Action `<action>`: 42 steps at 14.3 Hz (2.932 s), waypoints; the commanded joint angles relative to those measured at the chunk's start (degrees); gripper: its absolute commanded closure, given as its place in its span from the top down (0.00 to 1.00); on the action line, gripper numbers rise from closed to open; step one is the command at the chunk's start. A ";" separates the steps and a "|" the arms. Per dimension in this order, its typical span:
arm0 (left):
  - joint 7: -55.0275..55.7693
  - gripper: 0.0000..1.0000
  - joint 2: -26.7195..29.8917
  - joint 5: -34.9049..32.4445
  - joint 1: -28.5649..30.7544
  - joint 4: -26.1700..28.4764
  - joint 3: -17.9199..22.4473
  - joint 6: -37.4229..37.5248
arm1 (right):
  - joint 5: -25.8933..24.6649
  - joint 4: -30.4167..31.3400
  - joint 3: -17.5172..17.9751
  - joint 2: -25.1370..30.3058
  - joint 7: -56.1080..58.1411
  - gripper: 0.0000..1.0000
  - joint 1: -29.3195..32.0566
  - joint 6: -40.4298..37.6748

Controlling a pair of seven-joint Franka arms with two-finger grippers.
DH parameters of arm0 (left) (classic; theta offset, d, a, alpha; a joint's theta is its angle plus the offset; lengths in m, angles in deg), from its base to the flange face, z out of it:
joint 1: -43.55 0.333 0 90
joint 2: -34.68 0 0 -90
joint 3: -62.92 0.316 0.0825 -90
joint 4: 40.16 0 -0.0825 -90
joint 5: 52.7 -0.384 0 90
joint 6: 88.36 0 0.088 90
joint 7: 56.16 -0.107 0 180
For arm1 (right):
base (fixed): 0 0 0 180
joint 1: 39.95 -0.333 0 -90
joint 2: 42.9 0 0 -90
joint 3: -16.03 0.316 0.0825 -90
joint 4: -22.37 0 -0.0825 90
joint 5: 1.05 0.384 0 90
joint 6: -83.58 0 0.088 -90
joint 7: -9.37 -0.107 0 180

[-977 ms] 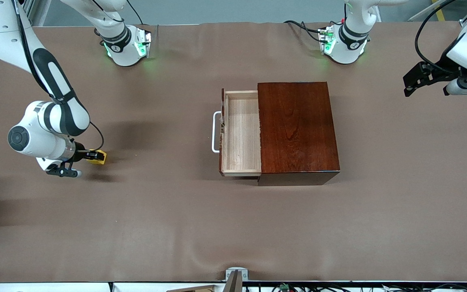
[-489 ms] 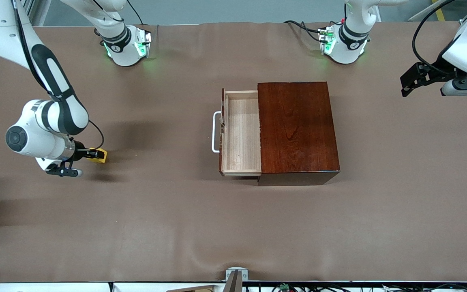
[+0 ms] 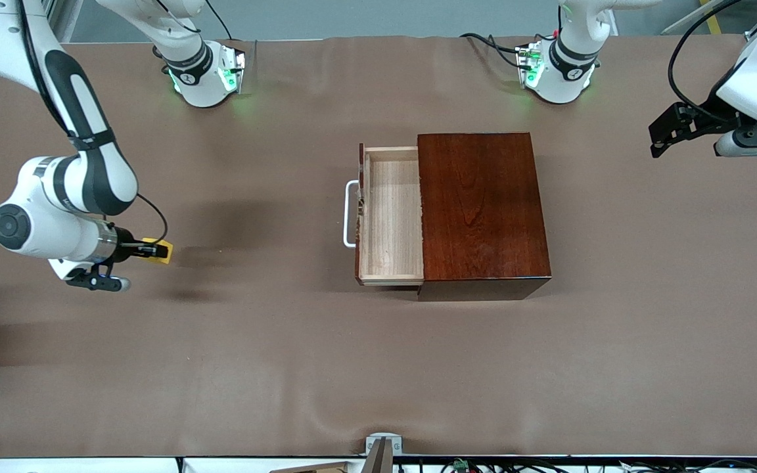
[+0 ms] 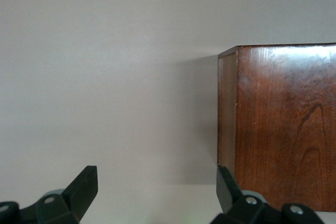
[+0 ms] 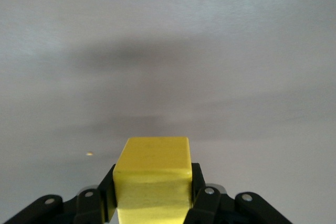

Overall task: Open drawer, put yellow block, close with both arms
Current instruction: 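Lower the right gripper over the yellow cube and grasp it, then lift the yellow cube and carry it over the open drawer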

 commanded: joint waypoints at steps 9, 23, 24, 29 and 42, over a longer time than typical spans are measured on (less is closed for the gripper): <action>-0.39 1.00 0.75 0.77 1.16 -0.69 -0.76 0.88 | 0.78 -11.68 -0.06 1.61 -33.85 0.00 -14.59 -10.79; -0.22 1.00 1.01 1.21 1.95 -0.86 -0.23 0.70 | 6.14 -26.19 -0.06 1.88 -61.60 0.00 -25.83 -24.42; -0.22 1.00 1.10 1.21 1.95 -0.86 -0.23 0.70 | 6.57 -26.28 0.03 2.05 -65.46 0.00 -27.33 -24.60; -0.22 1.00 1.10 1.21 2.04 -0.86 -0.23 0.79 | 8.34 -29.01 -0.06 2.40 -76.56 0.00 -31.46 -25.65; -0.13 1.00 1.10 1.29 1.95 -0.86 -0.58 0.79 | 12.29 -32.96 -0.24 -2.16 -97.03 0.00 -38.32 -14.78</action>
